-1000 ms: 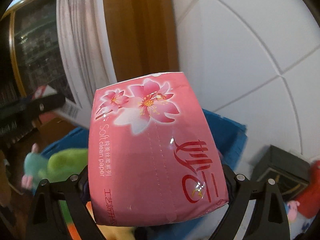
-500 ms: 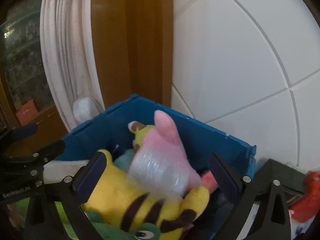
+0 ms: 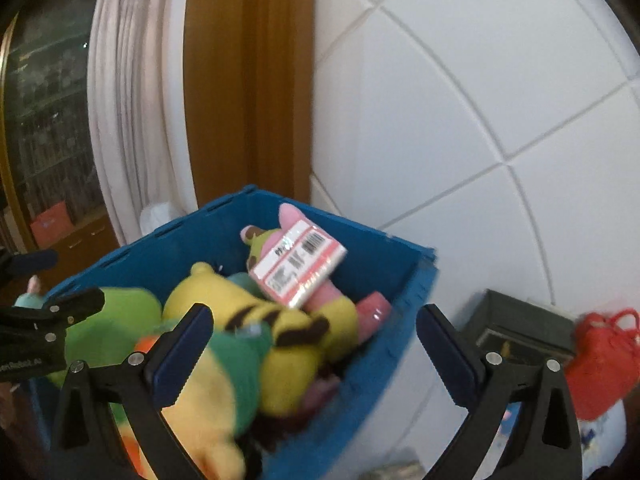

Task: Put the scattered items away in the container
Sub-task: 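Carry both items over the blue crate and release them inside, then withdraw both grippers from the crate and move toward the pig plush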

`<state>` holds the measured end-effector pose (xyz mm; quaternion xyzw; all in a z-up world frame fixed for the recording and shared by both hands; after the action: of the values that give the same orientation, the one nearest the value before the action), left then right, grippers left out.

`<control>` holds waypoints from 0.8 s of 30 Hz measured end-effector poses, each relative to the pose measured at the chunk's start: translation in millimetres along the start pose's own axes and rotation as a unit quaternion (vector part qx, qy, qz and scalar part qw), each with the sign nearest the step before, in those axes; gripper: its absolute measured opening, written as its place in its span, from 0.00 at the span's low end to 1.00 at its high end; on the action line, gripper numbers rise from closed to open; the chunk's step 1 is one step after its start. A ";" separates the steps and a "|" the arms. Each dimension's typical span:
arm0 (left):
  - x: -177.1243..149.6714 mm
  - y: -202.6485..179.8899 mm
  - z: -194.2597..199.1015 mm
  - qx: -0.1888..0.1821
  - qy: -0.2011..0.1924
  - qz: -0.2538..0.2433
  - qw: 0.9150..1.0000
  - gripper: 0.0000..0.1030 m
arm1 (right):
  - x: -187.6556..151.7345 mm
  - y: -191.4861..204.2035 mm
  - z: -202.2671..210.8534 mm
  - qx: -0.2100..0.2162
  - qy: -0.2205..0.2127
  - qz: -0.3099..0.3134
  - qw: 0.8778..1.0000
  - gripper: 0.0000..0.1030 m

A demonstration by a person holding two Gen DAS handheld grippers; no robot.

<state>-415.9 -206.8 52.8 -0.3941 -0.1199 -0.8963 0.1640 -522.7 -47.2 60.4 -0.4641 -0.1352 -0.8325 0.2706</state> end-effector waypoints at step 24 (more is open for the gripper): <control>-192.9 -150.6 122.8 0.015 0.003 0.053 0.998 0.80 | -244.9 -144.8 179.7 -0.025 0.047 -0.048 0.997 1.00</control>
<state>-269.9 12.1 -22.8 -0.3947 -0.1119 -0.8857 0.2174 -376.9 236.3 -47.2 -0.4237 -0.1237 -0.8688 0.2245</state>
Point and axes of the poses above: each gripper's, at about its wrist camera, not at the fingertips, and z roughly against the way its jaws point, y to its left, x to its top, the point moved 1 cm from there along -z, roughly the way its jaws point, and after that the axes turned 1 degree about y, right-handed, at the moved point
